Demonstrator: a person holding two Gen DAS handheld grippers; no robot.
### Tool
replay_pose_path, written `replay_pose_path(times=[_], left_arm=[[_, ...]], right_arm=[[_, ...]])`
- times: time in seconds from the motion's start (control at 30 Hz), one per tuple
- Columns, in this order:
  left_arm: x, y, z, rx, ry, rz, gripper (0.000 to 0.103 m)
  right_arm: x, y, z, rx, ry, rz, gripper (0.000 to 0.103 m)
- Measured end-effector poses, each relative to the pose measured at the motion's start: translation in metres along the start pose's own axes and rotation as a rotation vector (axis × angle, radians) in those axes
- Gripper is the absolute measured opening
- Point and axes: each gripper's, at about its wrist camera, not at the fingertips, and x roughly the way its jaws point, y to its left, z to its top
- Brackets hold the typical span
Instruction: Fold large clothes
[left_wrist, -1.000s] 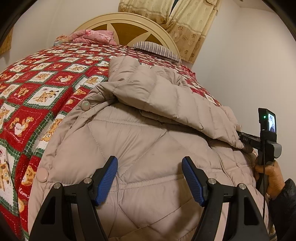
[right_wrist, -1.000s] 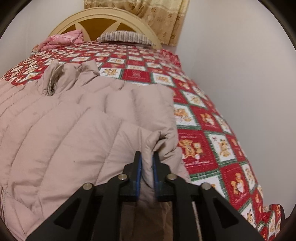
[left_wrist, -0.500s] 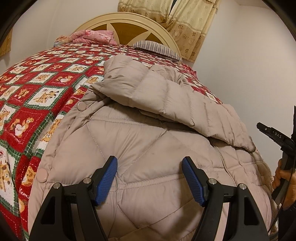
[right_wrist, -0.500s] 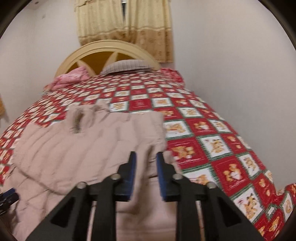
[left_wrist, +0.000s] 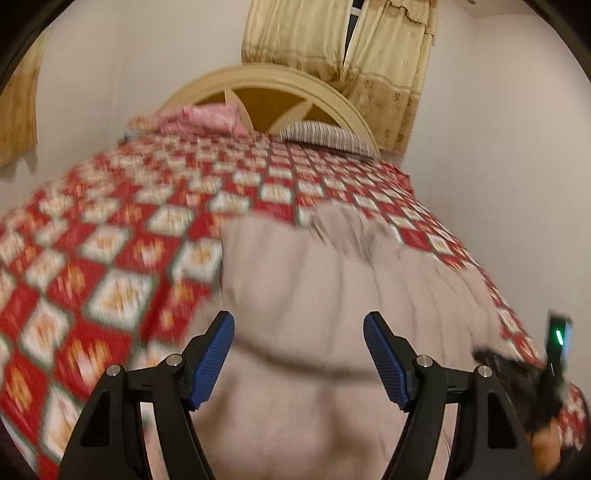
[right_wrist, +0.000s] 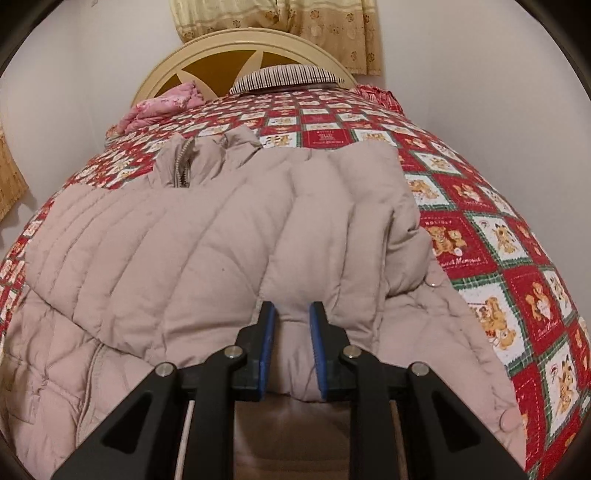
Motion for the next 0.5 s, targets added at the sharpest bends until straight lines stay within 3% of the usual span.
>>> replay_pose_path(times=[0.17, 0.33, 0.4, 0.5], left_arm=[[0.057, -0.007, 0.039, 0.019, 0.008, 0.082, 0.073], [0.126, 0.015, 0.017, 0.023, 0.14, 0.262, 0.074], [0.144, 0.034, -0.005, -0.023, 0.187, 0.229, 0.082], [0.147, 0.062, -0.01, -0.173, 0.206, 0.165, 0.087]], right_arm=[[0.0, 0.007, -0.004, -0.035, -0.007, -0.033, 0.023], [0.002, 0.007, -0.005, -0.039, -0.002, -0.037, 0.023], [0.002, 0.006, -0.005, -0.039, -0.003, -0.028, 0.023], [0.005, 0.008, -0.005, -0.047, 0.005, -0.005, 0.024]])
